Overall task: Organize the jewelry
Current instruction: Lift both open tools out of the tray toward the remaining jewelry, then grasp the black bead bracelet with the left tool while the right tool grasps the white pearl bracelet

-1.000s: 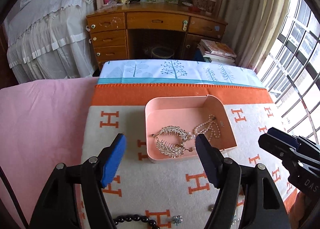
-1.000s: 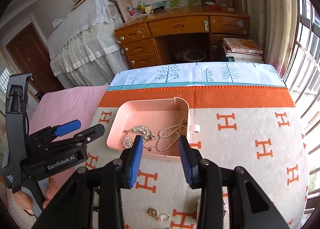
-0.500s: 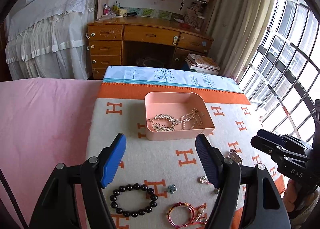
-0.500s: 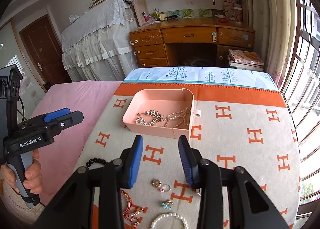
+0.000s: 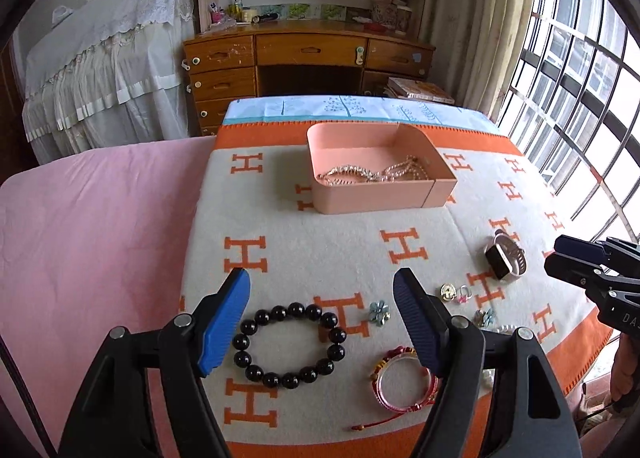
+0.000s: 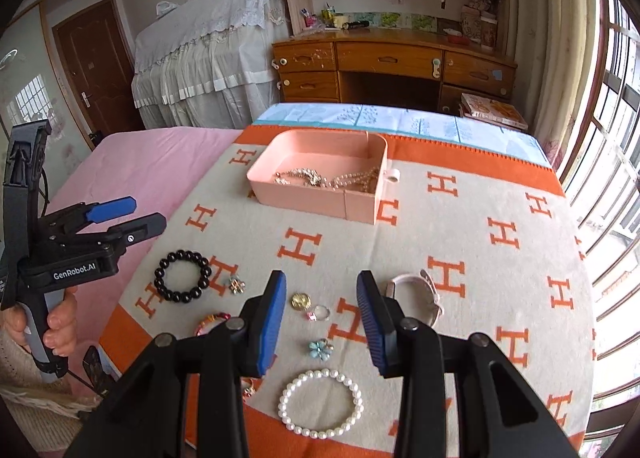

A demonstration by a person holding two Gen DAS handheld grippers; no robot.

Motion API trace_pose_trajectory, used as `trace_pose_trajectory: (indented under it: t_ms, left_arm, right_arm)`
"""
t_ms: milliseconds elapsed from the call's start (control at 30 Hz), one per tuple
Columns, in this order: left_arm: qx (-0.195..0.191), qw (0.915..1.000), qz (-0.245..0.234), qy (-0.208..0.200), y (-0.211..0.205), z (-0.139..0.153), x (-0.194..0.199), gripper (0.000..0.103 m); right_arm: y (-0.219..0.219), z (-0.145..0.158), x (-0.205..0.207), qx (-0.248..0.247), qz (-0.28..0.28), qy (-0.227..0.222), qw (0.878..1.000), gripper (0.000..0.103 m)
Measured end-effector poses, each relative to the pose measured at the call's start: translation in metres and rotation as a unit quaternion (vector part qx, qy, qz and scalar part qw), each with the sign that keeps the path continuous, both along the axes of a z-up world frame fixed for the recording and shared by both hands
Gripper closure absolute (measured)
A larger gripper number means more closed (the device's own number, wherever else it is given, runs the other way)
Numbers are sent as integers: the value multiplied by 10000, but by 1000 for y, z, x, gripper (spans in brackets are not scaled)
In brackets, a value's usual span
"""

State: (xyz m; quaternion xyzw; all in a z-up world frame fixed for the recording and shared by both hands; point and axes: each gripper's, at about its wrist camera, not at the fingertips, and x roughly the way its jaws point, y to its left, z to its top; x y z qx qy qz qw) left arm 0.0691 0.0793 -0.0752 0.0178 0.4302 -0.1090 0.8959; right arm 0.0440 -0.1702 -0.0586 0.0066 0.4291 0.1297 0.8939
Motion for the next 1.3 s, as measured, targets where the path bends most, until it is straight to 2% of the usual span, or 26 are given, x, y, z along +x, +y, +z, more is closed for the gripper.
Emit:
trace_pose_trajectory:
  t_ms: [100, 300, 467, 567, 733, 833, 933, 967, 1167, 1300]
  left_arm:
    - [-8, 9997, -58, 257, 3, -20, -2, 30]
    - [312, 9971, -26, 688, 3, -54, -8, 30]
    - [529, 9936, -14, 1002, -7, -68, -4, 30]
    - [670, 9912, -123, 1137, -17, -73, -2, 31]
    - [836, 9857, -232, 1446, -30, -82, 5, 44]
    - [837, 9825, -177, 1657, -31, -89, 10, 56]
    - [685, 9810, -63, 1813, -27, -92, 18, 58]
    - [651, 9807, -17, 1846, -25, -91, 20, 60]
    - [674, 9784, 54, 1952, -27, -92, 28, 66]
    - [600, 9770, 10, 2047, -31, -90, 32, 90]
  right_arm:
    - [-9, -25, -5, -22, -86, 375, 9993, 66]
    - [-23, -64, -17, -267, -212, 989, 9945, 66]
    - [-14, -78, -28, -640, 55, 1065, 9922, 66]
    - [-8, -83, -30, -705, 229, 1128, 9909, 66]
    - [-10, -96, -27, -657, 269, 1394, 9877, 67]
    - [-13, -96, -26, -640, 227, 1343, 9886, 80]
    - [-18, -96, -25, -600, 171, 1320, 9893, 93]
    - [-20, -97, -24, -581, 160, 1318, 9894, 95]
    - [-22, -97, -25, -538, 249, 1253, 9904, 95]
    - [-23, -97, -25, -487, 277, 1242, 9907, 95]
